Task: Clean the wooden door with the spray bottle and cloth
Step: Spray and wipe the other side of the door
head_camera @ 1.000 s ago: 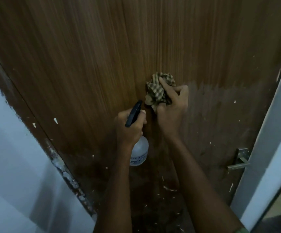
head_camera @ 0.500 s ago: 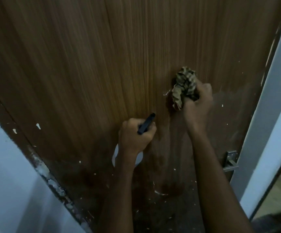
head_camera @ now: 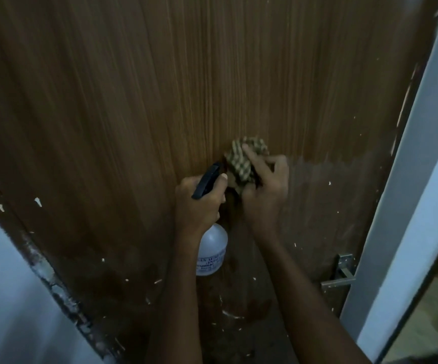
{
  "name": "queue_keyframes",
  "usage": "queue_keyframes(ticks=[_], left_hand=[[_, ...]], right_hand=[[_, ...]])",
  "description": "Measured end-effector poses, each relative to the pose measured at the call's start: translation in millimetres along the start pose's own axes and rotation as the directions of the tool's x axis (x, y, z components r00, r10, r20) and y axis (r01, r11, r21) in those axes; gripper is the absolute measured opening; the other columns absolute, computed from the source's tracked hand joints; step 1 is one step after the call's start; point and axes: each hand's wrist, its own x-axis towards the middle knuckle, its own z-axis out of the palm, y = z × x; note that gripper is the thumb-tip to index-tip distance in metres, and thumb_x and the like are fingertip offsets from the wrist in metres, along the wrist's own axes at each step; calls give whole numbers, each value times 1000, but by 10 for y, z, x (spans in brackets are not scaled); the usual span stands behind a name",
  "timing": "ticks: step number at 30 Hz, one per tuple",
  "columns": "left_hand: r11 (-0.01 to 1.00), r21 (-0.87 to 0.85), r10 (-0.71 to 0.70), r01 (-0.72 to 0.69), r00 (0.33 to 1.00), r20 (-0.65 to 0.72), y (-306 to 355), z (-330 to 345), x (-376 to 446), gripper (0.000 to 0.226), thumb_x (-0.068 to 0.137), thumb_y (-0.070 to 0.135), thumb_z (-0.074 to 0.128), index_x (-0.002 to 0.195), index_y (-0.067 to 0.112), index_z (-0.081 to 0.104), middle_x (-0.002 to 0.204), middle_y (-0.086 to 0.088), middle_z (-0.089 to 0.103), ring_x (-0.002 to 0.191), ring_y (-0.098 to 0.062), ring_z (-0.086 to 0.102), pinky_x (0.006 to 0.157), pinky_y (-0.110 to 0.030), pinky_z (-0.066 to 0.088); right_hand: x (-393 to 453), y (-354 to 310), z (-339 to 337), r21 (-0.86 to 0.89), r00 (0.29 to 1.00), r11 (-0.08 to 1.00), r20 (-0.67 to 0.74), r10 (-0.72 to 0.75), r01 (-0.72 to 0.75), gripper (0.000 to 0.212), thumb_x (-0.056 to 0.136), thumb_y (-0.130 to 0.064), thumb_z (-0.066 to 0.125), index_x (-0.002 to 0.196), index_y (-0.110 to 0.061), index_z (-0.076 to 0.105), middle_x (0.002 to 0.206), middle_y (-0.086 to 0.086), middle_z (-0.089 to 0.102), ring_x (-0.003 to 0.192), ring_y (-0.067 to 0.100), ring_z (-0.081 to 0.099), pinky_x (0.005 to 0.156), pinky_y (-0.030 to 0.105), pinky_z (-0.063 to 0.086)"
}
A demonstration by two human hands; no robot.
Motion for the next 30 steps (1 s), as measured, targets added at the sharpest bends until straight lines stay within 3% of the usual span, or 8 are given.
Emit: queue_keyframes(ticks=[4,7,10,14,18,22,25,30], left_hand=[[1000,6,26,-26,1000,6,60,146,1,41,103,21,67,68,0,66,58,-12,64,39,-19,54,42,-28,41],[999,4,43,-44,998,54,33,272,0,42,103,22,66,65,3,66,58,-15,64,39,-21,53,46,-30,41],[1000,-1,16,-16,998,53,-28,395,-26,41,104,21,65,68,2,67,59,-17,64,39,-23,52,46,-29,41],[1000,-10,0,0,1000,14,-50,597,-85,40,104,19,66,69,-1,68,60,-17,65,37,-21,52,42,-29,41],[1000,-8,9,-9,1000,-4,-71,733,-99,41,103,23,66,67,2,67,59,-16,64,38,-22,54,42,-30,42],[1000,-26,14,-14,1000,15,-38,873,-103,39,103,19,66,69,-1,67,60,-20,64,38,-22,53,42,-29,41],[999,-29,17,-17,1000,8,7,990,-102,39,103,19,66,69,1,68,59,-15,65,39,-22,53,43,-29,41],[999,-8,35,-35,999,-1,50,1185,-112,43,103,21,66,65,1,65,57,-15,64,38,-22,54,41,-30,42]], right_hand=[[35,49,91,-61,997,997,-52,-55,52,54,85,6,70,129,-26,73,113,5,59,99,22,55,81,31,49],[-624,506,-118,-170,993,979,54,-109,116,44,88,-6,80,126,-26,75,116,10,64,97,27,57,77,36,51],[-801,740,-378,-152,987,985,149,-60,83,53,86,-1,79,130,-29,72,115,8,61,98,26,54,75,40,52],[-25,574,-398,-73,999,996,-19,45,-47,57,83,4,73,129,-28,73,115,2,59,102,20,54,82,31,50],[225,611,-386,-72,998,997,-69,-13,8,70,74,16,67,130,-26,72,115,6,60,101,21,53,86,22,44],[-627,1040,-614,-187,990,979,128,-54,77,65,84,-10,83,139,-37,60,129,8,59,108,25,55,79,38,53],[-685,1155,-817,-161,965,977,244,-97,139,64,85,-16,83,140,-37,57,122,8,59,104,23,54,74,39,53],[384,896,-690,-81,1000,997,0,15,-15,52,83,-1,75,129,-26,73,108,2,57,96,19,54,76,30,48]])
